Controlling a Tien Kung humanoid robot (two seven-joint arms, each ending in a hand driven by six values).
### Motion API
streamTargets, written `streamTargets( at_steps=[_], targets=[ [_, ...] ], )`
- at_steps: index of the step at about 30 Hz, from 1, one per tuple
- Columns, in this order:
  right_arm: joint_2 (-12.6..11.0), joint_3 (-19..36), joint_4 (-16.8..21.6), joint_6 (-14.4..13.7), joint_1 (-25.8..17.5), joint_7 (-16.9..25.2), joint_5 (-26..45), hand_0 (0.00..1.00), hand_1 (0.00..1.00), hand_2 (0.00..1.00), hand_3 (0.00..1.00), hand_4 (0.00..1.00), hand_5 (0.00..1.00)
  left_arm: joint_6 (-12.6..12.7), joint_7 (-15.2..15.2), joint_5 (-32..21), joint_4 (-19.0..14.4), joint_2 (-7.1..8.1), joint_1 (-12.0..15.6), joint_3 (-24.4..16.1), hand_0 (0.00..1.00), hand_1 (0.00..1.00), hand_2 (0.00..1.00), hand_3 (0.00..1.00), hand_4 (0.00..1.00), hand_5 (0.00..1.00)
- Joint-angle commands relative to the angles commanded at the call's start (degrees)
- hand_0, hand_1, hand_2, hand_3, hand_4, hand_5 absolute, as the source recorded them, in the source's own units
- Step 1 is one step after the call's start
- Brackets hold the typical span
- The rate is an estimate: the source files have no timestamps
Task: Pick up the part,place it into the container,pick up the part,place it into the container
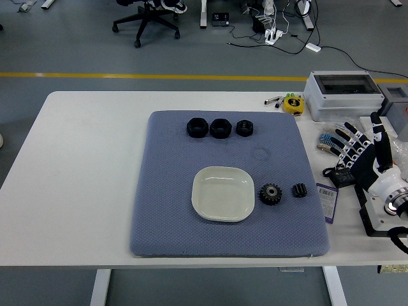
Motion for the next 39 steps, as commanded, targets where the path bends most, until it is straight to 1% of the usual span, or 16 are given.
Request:
streamTargets(
  at_steps=[2, 4, 7, 8, 11, 13, 14, 19, 20, 25, 26, 31, 32, 36, 39],
  targets=[
    [-0.03, 0.17, 0.12, -0.06, -0.02, 0.06, -1.53, 0.998, 0.917, 0.936, 0.986, 0.998, 0.988, -0.03, 0.02, 0.11, 0.0, 0.01, 0.01, -0.05, 0.68, 0.659, 0.636, 0.554, 0.621, 0.582],
    [-0.11, 0.37, 0.37, -0.09, -0.03, 0.15, -4.67, 0.998, 0.917, 0.936, 0.986, 0.998, 0.988, -0.05, 0.03, 0.2, 0.0, 0.01, -0.03, -0.08, 0.68, 0.659, 0.636, 0.554, 0.621, 0.582],
    [-0.4, 0.6, 1.52, -0.77, -0.1, 1.65, -11.32, 0.998, 0.917, 0.936, 0.986, 0.998, 0.988, -0.05, -0.06, -0.05, -0.02, 0.03, -0.17, 0.14, 0.68, 0.659, 0.636, 0.554, 0.621, 0.582],
    [-0.46, 0.71, 1.9, -0.95, -0.08, 2.17, -13.48, 0.998, 0.922, 0.941, 0.997, 0.998, 0.628, -0.04, -0.09, -0.15, -0.02, 0.02, -0.21, 0.19, 0.68, 0.659, 0.637, 0.554, 0.621, 0.582],
    [-0.72, 0.97, 2.85, -1.34, 0.21, 3.66, -20.83, 0.998, 0.922, 0.941, 0.997, 0.998, 0.628, -0.01, -0.19, -0.49, -0.02, 0.05, -0.41, 0.41, 0.68, 0.659, 0.637, 0.554, 0.621, 0.582],
    [-0.94, 0.92, 3.1, -1.04, 0.44, 4.28, -25.67, 0.998, 0.922, 0.941, 0.997, 0.998, 0.628, 0.03, -0.26, -0.78, -0.02, 0.08, -0.52, 0.56, 0.68, 0.659, 0.637, 0.554, 0.621, 0.582],
    [-1.09, 0.89, 3.27, -0.58, 0.54, 4.54, -27.9, 0.998, 0.929, 0.946, 0.998, 0.998, 0.497, 0.05, -0.28, -0.88, -0.01, 0.07, -0.6, 0.6, 0.68, 0.658, 0.637, 0.555, 0.621, 0.582],
    [-1.92, 0.71, 3.51, 2.5, 1.22, 6.25, -40.19, 0.998, 0.929, 0.946, 0.998, 0.998, 0.497, 0.2, -0.45, -1.68, 0.01, 0.1, -0.84, 0.96, 0.68, 0.658, 0.637, 0.555, 0.621, 0.582],
    [-2.09, 0.62, 3.42, 3.0, 1.4, 6.63, -42.43, 0.976, 0.913, 0.923, 0.995, 0.998, 0.313, 0.21, -0.45, -1.69, 0.01, 0.1, -0.88, 0.95, 0.68, 0.657, 0.639, 0.554, 0.621, 0.583],
    [-3.24, -0.9, 3.06, 4.63, 2.82, 9.51, -54.44, 0.976, 0.913, 0.923, 0.995, 0.998, 0.313, 0.18, -0.42, -1.57, -0.01, 0.15, -1.04, 0.92, 0.68, 0.657, 0.639, 0.554, 0.621, 0.583],
    [-3.53, -1.46, 2.98, 5.12, 3.23, 10.0, -56.68, 0.949, 0.898, 0.912, 0.974, 0.998, 0.223, 0.17, -0.39, -1.51, 0.0, 0.15, -1.05, 0.87, 0.68, 0.656, 0.637, 0.554, 0.621, 0.582],
    [-4.74, -3.69, 2.77, 6.36, 4.93, 11.45, -68.59, 0.949, 0.898, 0.912, 0.974, 0.998, 0.223, 0.14, -0.33, -1.39, -0.02, 0.15, -1.05, 0.83, 0.68, 0.656, 0.637, 0.554, 0.621, 0.582],
    [-4.92, -4.04, 2.73, 6.48, 5.23, 11.72, -71.2, 0.93, 0.879, 0.902, 0.972, 0.998, 0.108, 0.14, -0.32, -1.38, -0.02, 0.15, -1.06, 0.82, 0.68, 0.656, 0.638, 0.554, 0.621, 0.583],
    [-5.02, -5.04, 2.48, 6.95, 6.03, 12.04, -80.88, 0.93, 0.879, 0.902, 0.972, 0.998, 0.108, 0.16, -0.36, -1.6, -0.04, 0.2, -1.15, 0.94, 0.68, 0.656, 0.638, 0.554, 0.621, 0.583],
    [-4.33, -5.5, 2.0, 7.03, 6.61, 11.49, -87.2, 0.928, 0.876, 0.899, 0.967, 0.998, 0.098, 0.18, -0.39, -1.7, -0.04, 0.26, -1.17, 0.94, 0.68, 0.655, 0.639, 0.554, 0.621, 0.583]
  ],
)
